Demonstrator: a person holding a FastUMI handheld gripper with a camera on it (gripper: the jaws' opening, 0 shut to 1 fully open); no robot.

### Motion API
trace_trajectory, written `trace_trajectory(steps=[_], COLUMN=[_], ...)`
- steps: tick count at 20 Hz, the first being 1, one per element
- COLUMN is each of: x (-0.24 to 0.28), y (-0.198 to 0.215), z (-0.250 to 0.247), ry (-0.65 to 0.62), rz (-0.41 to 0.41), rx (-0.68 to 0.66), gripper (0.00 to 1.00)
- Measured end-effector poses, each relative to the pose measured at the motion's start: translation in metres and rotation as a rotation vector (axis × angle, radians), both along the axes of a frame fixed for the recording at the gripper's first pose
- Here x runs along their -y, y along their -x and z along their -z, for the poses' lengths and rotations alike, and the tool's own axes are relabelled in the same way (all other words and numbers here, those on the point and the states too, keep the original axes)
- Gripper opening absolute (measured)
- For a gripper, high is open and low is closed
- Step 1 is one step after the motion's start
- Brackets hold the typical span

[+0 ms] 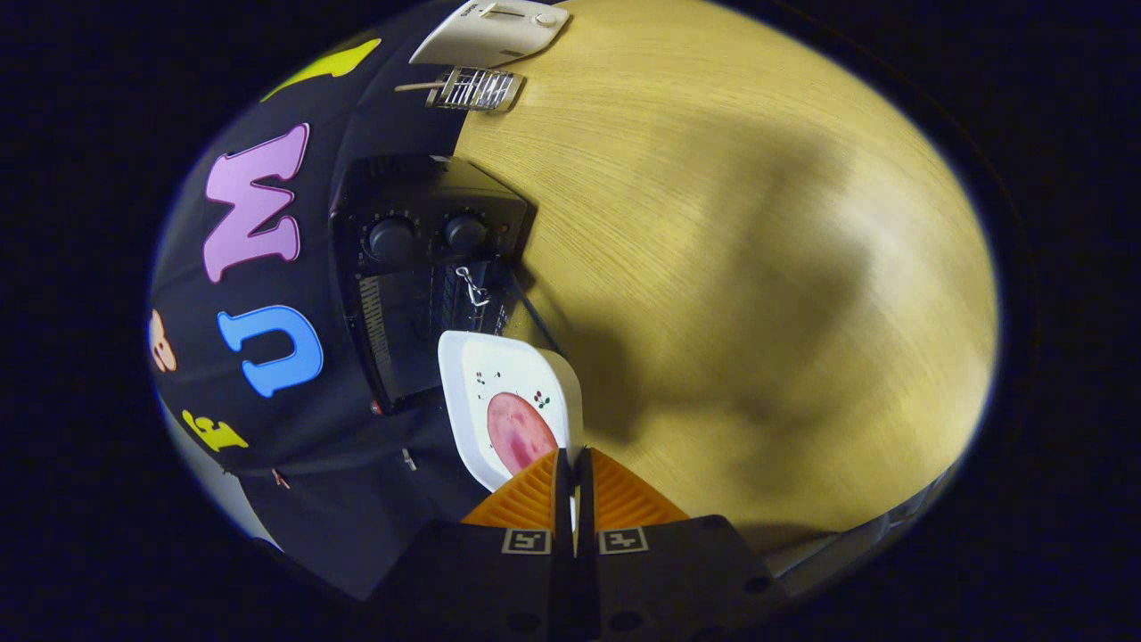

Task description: Open the toaster oven, put the food inside, and close the toaster oven door.

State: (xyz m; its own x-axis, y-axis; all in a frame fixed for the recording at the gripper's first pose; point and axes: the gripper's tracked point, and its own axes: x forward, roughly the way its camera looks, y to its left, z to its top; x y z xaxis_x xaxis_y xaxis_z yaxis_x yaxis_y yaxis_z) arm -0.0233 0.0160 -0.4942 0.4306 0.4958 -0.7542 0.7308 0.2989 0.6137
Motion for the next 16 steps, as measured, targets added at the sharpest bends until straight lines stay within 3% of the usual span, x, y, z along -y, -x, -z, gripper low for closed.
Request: trace_trajectory(steps=[6,10,16], x=[-0.055,-0.067,-0.098], y=[-0.088,-0.135,-0.194], z=[0.004,0.019,0.035], ry=[-0.049,0.006,-0.022], rz=[0.215,0.310,0.450], rx=[-0.019,-0.040,-0.064], gripper=[0.05,0.05,0.05])
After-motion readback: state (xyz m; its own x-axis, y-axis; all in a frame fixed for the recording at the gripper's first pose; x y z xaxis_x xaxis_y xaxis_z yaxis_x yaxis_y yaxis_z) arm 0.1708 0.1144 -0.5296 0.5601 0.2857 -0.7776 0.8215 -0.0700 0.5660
